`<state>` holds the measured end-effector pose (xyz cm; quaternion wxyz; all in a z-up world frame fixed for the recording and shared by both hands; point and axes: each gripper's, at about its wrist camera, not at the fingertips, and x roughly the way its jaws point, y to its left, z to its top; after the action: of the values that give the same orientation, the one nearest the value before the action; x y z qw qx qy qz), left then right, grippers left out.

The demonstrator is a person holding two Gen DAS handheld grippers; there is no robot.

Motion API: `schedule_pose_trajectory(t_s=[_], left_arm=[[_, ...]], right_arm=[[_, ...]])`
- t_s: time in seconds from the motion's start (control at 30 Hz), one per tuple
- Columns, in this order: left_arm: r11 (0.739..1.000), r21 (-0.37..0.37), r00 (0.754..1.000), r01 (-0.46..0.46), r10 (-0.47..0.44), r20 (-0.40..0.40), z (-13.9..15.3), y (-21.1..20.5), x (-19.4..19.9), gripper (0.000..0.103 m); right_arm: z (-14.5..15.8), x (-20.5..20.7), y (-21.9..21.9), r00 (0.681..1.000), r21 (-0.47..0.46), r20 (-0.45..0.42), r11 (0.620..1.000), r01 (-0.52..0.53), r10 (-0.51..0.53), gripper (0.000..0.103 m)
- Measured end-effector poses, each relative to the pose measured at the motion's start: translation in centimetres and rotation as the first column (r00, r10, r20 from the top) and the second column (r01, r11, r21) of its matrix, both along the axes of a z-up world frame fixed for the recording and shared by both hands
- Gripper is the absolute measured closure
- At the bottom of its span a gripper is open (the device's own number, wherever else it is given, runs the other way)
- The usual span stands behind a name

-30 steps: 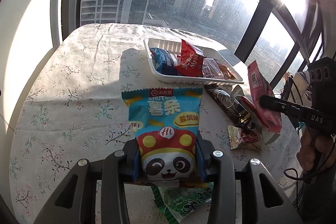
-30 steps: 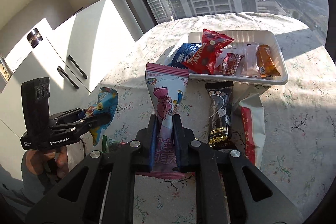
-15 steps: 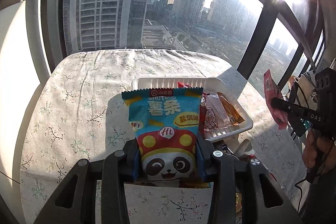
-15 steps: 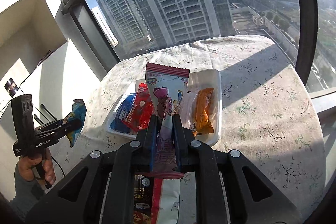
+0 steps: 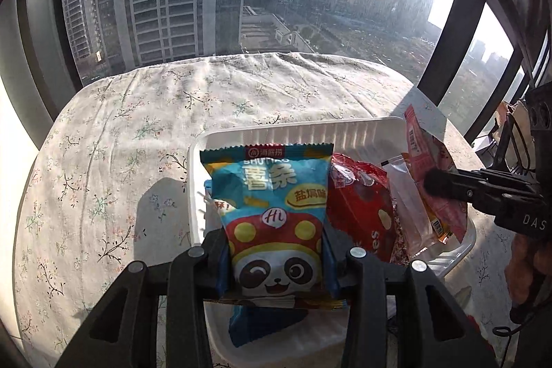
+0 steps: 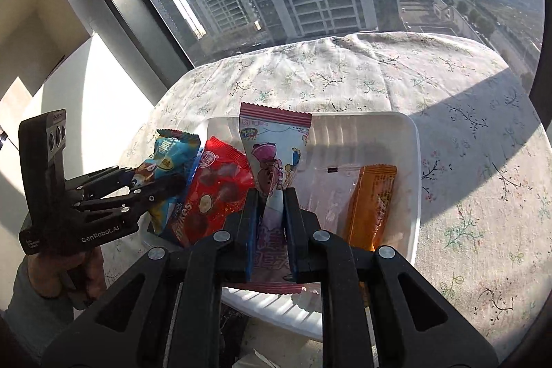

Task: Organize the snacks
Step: 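Carry the panda chips bag and pink packet into the white tray and release both, then withdraw both tools from the tray toward the remaining snacks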

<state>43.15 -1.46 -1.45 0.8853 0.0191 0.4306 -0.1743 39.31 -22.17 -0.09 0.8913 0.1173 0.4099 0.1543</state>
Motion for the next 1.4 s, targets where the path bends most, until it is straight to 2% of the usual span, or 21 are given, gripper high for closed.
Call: schedule_pose_trajectory(t_s=[0.27, 0.53, 0.8, 0.83, 0.87, 0.93, 1.23, 1.4], left_arm=[[1.0, 0.029, 1.0, -0.001, 0.001, 0.005, -1.1, -1.3, 1.0, 0.058], [0.998, 0.056, 1.0, 0.005, -0.006, 0.017, -1.5, -2.1, 0.9, 0.055], [0.998, 0.06, 1.0, 0.008, -0.01, 0.02, -1.4, -1.9, 0.6, 0.039], [0.998, 0.057, 1.0, 0.008, -0.01, 0.024, -1.3, -1.9, 0.5, 0.038], [0.999, 0.054, 1.0, 0.01, -0.011, 0.026, -1.2, -1.9, 0.4, 0.036], [0.999, 0.05, 0.999, 0.015, -0.017, 0.033, -0.9, -1.8, 0.1, 0.033], [1.0, 0.026, 0.996, 0.016, -0.018, 0.083, 2.0, -0.4, -2.6, 0.02], [0.999, 0.024, 0.991, 0.04, -0.043, 0.124, 4.2, 0.5, -6.5, 0.005]], right_arm=[[-3.4, 2.8, 0.8, 0.998, -0.013, -0.061, 1.0, -0.001, 0.0, 0.089], [-3.9, 2.9, 1.2, 0.999, -0.053, -0.044, 0.999, -0.002, -0.001, 0.085], [-3.9, 2.6, 0.0, 0.998, -0.022, -0.054, 1.0, 0.022, -0.023, 0.079], [-3.9, 2.5, -0.1, 0.998, -0.022, -0.053, 0.999, 0.024, -0.026, 0.072], [-3.8, 2.5, -0.1, 0.998, -0.02, -0.052, 0.999, 0.027, -0.028, 0.059], [-3.3, 2.2, -0.3, 0.999, -0.004, -0.041, 1.0, 0.029, -0.029, 0.041], [0.7, -1.3, -0.7, 0.998, -0.048, 0.043, 0.998, 0.038, -0.036, 0.038], [3.7, -5.4, -1.9, 0.993, -0.027, 0.11, 0.998, 0.051, -0.048, 0.025]])
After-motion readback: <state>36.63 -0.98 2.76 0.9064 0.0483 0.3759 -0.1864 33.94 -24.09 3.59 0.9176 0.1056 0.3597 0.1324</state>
